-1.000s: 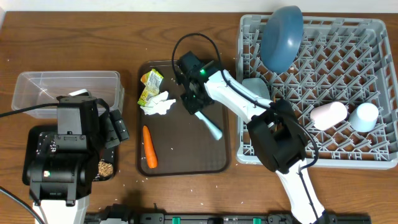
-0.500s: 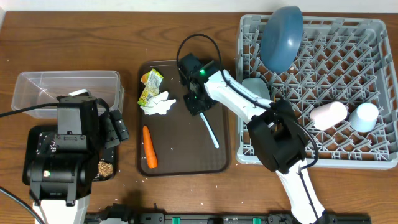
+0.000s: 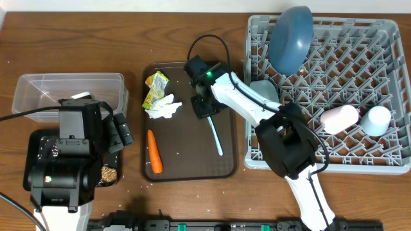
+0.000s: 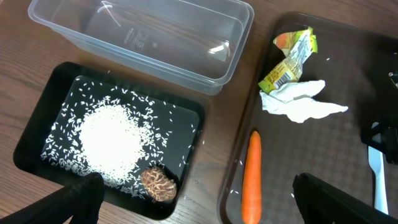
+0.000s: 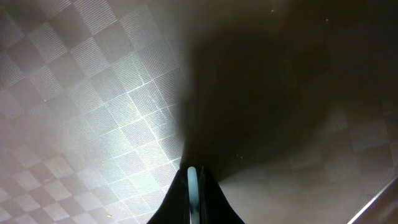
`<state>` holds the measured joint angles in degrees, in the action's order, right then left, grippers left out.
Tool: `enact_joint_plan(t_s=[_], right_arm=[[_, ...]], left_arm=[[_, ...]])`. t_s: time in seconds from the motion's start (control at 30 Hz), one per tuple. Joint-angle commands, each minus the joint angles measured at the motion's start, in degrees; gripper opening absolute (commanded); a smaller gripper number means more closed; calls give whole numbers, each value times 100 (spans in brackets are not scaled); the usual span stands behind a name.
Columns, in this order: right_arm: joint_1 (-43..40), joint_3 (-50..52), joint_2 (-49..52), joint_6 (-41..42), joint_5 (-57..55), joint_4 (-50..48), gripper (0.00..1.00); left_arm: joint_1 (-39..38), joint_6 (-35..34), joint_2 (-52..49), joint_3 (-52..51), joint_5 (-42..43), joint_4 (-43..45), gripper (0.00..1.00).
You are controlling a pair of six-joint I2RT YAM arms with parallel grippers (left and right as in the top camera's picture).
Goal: Sort waste into correct bins and load items into the dishwasher rack
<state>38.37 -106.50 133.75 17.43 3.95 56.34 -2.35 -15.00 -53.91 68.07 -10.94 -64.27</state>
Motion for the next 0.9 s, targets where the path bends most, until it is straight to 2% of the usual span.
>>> enact_joint_plan(t_s=[0.0,0.1,0.2,0.23,0.27,0.3,0.83,0.87], right_arm=[[-37,92,105,157,-160,76,1],[-37,92,105,295,-153,306,1],[-35,92,105,289,-155,481,19],[-31,92,105,289,-155,518,21],[-24,92,105,291,-155,542,3],[-17,92,105,291,-155,546,1],[-2,92,105,319,-85,363,2],[-4,92,105,304,-2,367,7]], left_arm=[[9,-26,0,79,-92,-17,98],[9,-26,0,79,-94,-17,98],[9,-26,0,79,-92,-17,98],[9,-26,0,79,-94,-17,98],[9,-26,0,79,-92,-17,98],[9,-26,0,79,-94,-17,98],[9,-26,0,79,-94,-17,98],[9,-26,0,79,-94,-17,98]])
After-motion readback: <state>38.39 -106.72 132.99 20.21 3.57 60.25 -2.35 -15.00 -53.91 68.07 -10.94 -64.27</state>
